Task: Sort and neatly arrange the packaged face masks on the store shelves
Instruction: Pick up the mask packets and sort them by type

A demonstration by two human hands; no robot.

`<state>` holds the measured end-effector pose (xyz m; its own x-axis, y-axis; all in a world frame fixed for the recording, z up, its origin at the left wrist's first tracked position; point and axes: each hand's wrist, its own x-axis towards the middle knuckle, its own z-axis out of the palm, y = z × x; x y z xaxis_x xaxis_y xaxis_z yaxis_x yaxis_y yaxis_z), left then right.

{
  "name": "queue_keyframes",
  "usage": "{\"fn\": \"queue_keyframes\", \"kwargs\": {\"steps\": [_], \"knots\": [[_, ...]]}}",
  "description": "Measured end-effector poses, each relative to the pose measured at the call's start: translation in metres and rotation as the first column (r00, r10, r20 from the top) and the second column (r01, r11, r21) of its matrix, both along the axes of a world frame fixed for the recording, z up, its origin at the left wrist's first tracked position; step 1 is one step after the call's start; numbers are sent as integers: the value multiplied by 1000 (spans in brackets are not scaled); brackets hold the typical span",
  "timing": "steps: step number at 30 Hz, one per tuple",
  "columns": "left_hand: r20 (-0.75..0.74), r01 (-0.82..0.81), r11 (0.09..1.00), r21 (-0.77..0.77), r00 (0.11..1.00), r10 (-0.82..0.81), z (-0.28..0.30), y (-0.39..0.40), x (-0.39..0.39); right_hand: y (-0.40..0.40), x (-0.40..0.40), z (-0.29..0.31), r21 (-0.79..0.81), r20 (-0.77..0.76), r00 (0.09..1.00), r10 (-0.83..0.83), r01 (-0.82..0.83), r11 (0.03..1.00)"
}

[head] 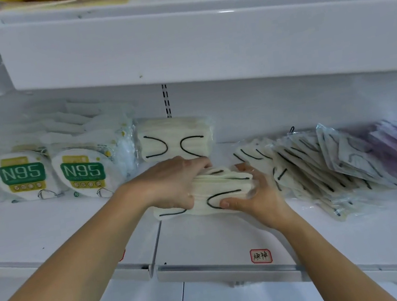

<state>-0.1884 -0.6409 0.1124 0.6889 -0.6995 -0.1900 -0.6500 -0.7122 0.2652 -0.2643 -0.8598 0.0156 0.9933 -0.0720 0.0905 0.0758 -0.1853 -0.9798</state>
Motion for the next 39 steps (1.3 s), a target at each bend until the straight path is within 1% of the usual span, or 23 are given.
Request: {"fn": "queue_keyframes", "kwargs": {"steps": [3,5,8,9,10,11,12,14,16,17,18,19,21,23,24,27,30,33,35,37,39], "knots": [[-44,50,998,-30,998,-51,-5,-1,-1,2,2,-3,8,0,1000,-3,3,1000],[-27,23,999,-34,999,-24,-5,9,3,-1,5,-11,94,-48,999,-7,12,996],[-15,-141,989,-52,990,140,-7,41,14,-3,10,-18,190,-112,993,-40,61,980],[-24,-206,974,-98,979,205,-11,51,15,-4,11,-20,242,-119,992,-32,60,968],[-67,-270,945,-182,963,262,-19,57,15,-7,12,-22,290,-127,992,-24,61,955],[-147,-332,894,-300,942,301,-28,60,13,-8,12,-21,317,-136,991,-20,62,947],[-243,-386,816,-430,920,307,-40,62,10,-9,11,-19,332,-133,991,-7,52,942],[-405,-471,620,-627,878,257,-64,62,5,-11,10,-20,355,-112,993,27,15,935],[-510,-522,455,-722,845,160,-80,61,1,-12,9,-20,362,-104,993,50,-9,932],[-546,-547,394,-739,828,126,-86,61,0,-13,10,-19,374,-116,992,52,-5,927],[-554,-555,362,-749,824,115,-91,61,0,-14,10,-18,376,-112,992,50,-4,927],[-540,-543,366,-756,833,122,-93,60,-1,-14,10,-18,374,-101,994,47,-5,927],[-468,-488,429,-760,869,161,-92,58,-3,-13,9,-17,377,-81,995,50,-16,926],[-393,-431,465,-773,901,182,-87,58,-6,-10,7,-12,375,-67,995,75,-44,926],[-363,-412,468,-782,911,195,-82,59,-8,-10,6,-10,357,-63,995,79,-51,933],[-306,-379,430,-820,924,230,-70,73,-10,1,7,-1,237,-75,997,32,-13,971],[-301,-393,425,-815,915,269,-74,91,-16,16,11,-5,165,-99,995,14,3,986],[-397,-474,443,-761,880,260,-90,100,-19,20,12,-14,53,-83,997,6,-2,999],[-429,-495,471,-731,869,247,-94,100,-18,20,11,-15,37,-80,997,-12,15,999],[-410,-489,474,-732,872,266,-94,94,-17,24,13,-12,48,-84,996,-11,15,999],[-362,-468,428,-773,880,308,-89,84,-17,31,14,-7,28,-90,995,-33,35,999]]}}
